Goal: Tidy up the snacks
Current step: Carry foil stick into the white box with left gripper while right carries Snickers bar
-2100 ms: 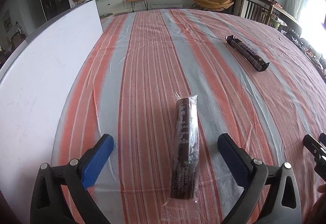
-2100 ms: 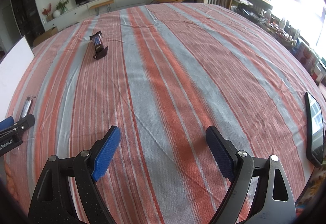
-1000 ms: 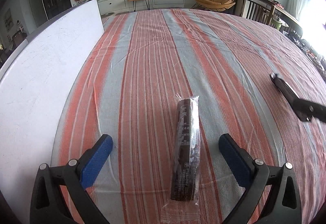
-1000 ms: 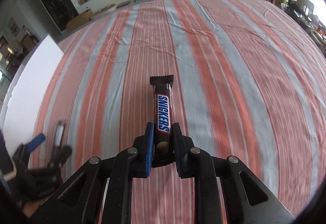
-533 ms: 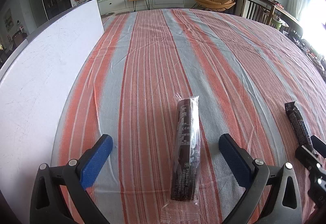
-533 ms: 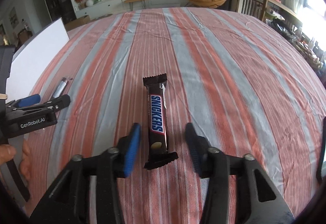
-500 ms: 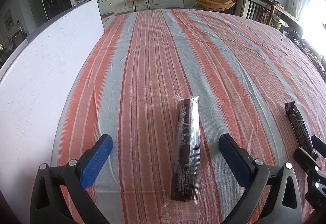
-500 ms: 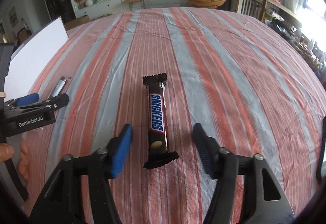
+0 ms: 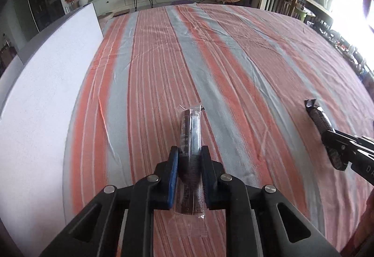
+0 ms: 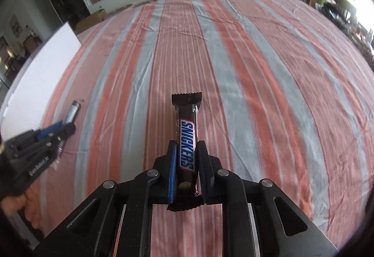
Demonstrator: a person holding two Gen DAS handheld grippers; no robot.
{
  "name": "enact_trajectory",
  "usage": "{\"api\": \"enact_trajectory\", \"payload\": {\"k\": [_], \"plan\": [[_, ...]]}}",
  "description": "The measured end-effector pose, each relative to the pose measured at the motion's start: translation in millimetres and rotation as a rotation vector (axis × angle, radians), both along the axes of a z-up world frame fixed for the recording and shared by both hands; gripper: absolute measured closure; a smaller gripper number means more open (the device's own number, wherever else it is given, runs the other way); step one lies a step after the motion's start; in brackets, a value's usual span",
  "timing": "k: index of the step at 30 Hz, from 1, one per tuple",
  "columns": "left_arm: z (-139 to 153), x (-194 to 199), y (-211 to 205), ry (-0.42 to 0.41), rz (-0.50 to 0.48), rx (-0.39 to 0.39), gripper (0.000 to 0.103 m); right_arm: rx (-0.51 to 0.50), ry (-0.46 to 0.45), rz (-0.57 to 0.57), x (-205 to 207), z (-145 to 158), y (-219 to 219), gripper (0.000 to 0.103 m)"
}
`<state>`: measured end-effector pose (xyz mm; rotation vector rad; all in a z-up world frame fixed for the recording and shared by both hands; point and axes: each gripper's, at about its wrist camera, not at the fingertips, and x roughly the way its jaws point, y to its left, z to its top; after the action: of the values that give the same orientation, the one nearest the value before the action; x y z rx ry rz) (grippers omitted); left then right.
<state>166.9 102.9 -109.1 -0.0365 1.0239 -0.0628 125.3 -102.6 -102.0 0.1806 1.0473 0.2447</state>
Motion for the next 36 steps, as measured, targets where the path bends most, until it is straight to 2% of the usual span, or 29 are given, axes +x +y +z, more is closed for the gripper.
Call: {"api": "enact_trajectory", "payload": {"k": [4,7,10,13,16,19,21,23,24,25,26,27,28,30,32,34,36], "plan": [[37.6,-31.3,19.8,-0.039,0.026,-0.191,0.086,0.164,-0.011,-0.014,-23.9,28.4,-7.0,0.086],[84.1,-57.5,42.2,-0.100,0.031,-0.317,0.086,0.254,-0.066,0.012,-36.7,70.8,8.3,0.086],[137.4,-87.4,74.0,-0.201,0.045,-0.366,0.086,0.344,-0.130,0.086,-44.5,121.3,43.6,0.086],[177.9,-111.9,118.0,-0.293,0.098,-0.319,0.086,0.415,-0.188,0.193,-52.4,168.7,95.9,0.086],[193.6,-133.1,171.5,-0.326,0.208,-0.222,0.086,0.463,-0.193,0.321,-55.7,199.2,165.4,0.086],[183.2,-148.1,218.4,-0.300,0.338,-0.061,0.085,0.452,-0.176,0.416,-60.4,206.0,230.6,0.086],[166.7,-156.7,247.2,-0.264,0.407,-0.008,0.085,0.425,-0.161,0.468,-64.4,200.5,275.1,0.085],[148.9,-166.3,269.6,-0.228,0.486,0.050,0.083,0.420,-0.116,0.505,-67.0,188.2,308.2,0.080],[141.9,-170.9,276.8,-0.214,0.512,0.071,0.074,0.401,-0.102,0.508,-67.9,182.3,317.6,0.076],[136.8,-175.0,282.6,-0.202,0.534,0.091,0.056,0.378,-0.093,0.513,-69.8,178.4,327.2,0.062],[133.8,-179.7,286.4,-0.200,0.551,0.105,0.044,0.359,-0.094,0.515,-72.6,176.4,332.3,0.056],[132.2,-183.6,287.6,-0.211,0.563,0.118,0.025,0.342,-0.108,0.517,-76.7,176.5,333.9,0.050],[133.5,-188.4,286.5,-0.234,0.572,0.136,0.014,0.314,-0.132,0.517,-82.0,177.9,334.2,0.044],[140.3,-194.7,280.6,-0.288,0.575,0.190,0.004,0.256,-0.166,0.512,-89.5,181.8,327.6,0.037],[145.8,-192.1,272.8,-0.301,0.571,0.234,0.000,0.202,-0.193,0.514,-95.5,185.9,323.3,0.036],[154.4,-192.8,263.7,-0.323,0.559,0.228,0.000,0.155,-0.227,0.519,-103.3,190.4,320.2,0.034],[161.0,-196.7,271.9,-0.348,0.561,0.188,0.000,0.099,-0.265,0.508,-112.1,194.6,316.2,0.029]]}}
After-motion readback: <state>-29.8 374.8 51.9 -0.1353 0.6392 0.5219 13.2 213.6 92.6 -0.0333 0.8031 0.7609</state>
